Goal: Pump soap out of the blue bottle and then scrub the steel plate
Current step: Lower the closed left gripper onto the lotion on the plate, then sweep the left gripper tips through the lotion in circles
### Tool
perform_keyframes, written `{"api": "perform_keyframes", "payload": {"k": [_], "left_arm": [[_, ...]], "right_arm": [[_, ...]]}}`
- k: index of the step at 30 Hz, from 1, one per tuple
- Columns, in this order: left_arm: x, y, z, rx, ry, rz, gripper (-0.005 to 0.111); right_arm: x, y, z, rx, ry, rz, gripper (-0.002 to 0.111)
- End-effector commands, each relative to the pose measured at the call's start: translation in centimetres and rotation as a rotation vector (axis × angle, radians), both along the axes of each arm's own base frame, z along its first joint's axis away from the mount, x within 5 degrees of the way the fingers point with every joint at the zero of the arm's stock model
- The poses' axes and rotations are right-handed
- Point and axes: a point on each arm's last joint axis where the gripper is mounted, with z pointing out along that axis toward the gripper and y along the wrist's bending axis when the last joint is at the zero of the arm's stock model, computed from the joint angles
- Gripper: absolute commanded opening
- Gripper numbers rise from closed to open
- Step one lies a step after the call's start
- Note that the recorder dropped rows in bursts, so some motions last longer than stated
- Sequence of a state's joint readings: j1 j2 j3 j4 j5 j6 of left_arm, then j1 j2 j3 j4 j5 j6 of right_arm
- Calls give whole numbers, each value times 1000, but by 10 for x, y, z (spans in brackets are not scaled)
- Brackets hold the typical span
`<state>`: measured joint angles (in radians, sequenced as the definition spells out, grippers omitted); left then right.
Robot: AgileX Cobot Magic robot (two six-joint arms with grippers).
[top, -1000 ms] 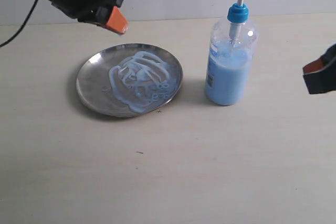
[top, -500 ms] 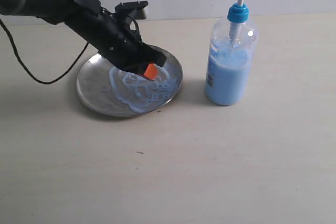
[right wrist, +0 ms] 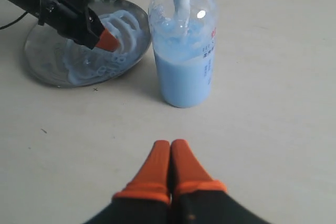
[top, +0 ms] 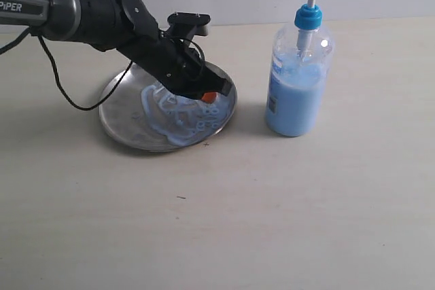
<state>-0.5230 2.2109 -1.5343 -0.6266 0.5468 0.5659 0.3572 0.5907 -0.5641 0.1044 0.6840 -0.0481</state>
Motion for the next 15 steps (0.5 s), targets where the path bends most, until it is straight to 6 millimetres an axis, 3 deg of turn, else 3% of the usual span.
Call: {"api": "perform_keyframes", "payload": {"k": [1,15], "left_arm": [[2,-12,-1,-13,-17,-12,0],[5,-15,-37,17,-4,12,0]], "right_arm": [[-2,0,0,-1,5,14,0],[-4,3,0,5,6,56,0]]}}
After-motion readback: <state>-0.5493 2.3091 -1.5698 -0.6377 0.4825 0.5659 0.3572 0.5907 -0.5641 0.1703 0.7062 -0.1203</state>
